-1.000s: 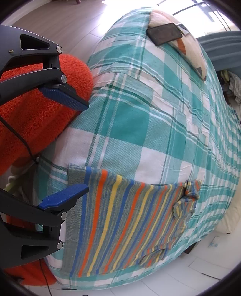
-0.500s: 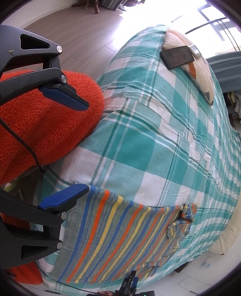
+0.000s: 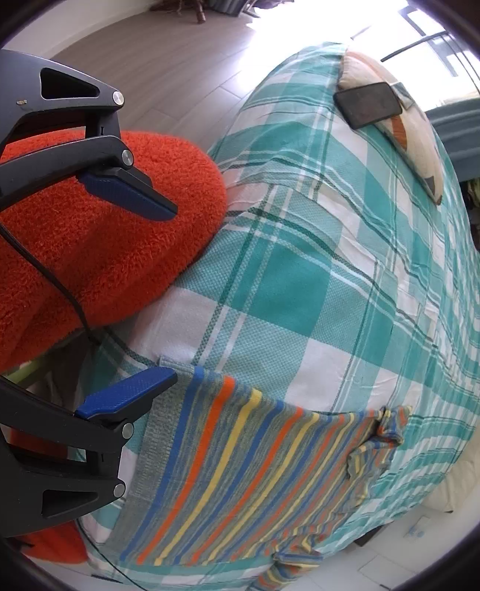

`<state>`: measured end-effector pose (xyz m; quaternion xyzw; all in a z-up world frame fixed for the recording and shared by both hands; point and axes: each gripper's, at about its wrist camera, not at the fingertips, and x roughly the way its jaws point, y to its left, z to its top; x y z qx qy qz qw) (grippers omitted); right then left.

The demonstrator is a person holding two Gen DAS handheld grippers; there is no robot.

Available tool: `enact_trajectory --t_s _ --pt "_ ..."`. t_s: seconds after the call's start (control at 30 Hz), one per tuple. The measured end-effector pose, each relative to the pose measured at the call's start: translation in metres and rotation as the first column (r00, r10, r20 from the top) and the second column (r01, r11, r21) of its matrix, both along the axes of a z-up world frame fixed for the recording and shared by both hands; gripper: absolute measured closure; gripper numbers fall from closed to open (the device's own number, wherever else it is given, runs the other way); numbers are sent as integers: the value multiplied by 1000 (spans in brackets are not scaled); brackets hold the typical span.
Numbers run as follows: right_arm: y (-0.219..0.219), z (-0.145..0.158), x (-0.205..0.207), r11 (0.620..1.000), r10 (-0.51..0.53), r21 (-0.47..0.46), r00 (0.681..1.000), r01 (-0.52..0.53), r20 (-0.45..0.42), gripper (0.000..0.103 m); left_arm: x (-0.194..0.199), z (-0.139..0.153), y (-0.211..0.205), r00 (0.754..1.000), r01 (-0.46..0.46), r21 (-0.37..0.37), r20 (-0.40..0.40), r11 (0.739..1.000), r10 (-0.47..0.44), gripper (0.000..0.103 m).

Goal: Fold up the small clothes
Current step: 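Carry the held sleeve across the sweater body with the right tool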

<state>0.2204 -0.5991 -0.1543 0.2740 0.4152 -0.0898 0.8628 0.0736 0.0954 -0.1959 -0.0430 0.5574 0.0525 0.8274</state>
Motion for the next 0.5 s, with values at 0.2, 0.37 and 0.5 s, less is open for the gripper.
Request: enact_trajectory --t_s 0.2,0.37,0.5 --pt "-50 -33 -28 975 -178 120 982 185 -66 100 -5 10 -29 996 89 55 24 994 -91 20" --pt "-70 -42 -52 934 -320 136 943 330 -88 100 -10 7 -21 998 62 45 3 997 -62 20" --pt "-73 -58 -56 918 -351 139 924 371 -150 101 -6 1 -13 1000 23 6 -20 1000 -23 20"
